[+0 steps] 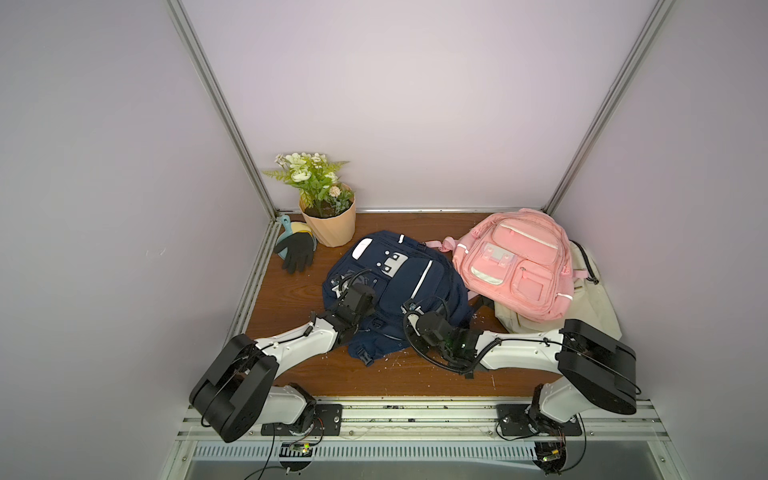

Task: Zip up the backpack
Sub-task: Zip the zipper on the backpack.

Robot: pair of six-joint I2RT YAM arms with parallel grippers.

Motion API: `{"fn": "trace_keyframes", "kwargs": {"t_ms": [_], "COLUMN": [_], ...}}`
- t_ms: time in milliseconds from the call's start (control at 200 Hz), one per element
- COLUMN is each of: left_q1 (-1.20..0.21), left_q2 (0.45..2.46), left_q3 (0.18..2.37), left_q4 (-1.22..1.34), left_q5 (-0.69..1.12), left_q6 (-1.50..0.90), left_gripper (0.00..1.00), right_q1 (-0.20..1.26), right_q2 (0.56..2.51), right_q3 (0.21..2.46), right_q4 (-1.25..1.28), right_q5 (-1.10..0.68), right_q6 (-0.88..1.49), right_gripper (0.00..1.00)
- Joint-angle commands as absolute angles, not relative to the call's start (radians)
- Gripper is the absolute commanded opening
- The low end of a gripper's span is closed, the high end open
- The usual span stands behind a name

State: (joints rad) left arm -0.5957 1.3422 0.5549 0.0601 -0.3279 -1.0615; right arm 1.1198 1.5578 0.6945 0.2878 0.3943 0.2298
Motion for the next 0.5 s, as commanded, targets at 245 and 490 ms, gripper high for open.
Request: {"fn": "trace_keyframes", "kwargs": {"t_ms": [245,490], "left_q1": [-0.628,-0.607], "left_q2": [1.343,1.339], "left_q3": [0.588,0.608], "left_q4": [0.049,0.001], "left_q5": [-0.206,-0.256], "left_q6": [-1.036,-1.015], "left_gripper": [0.01,0.01], "right_q1": [1.140,1.160], "right_q2": [1.645,1.528], "right_q3": [0.754,0.693], "right_q4": [0.328,0.287], "right_q5": [0.324,0.324], "right_q6": [0.208,0.237], "right_gripper": [0.22,0.08]}}
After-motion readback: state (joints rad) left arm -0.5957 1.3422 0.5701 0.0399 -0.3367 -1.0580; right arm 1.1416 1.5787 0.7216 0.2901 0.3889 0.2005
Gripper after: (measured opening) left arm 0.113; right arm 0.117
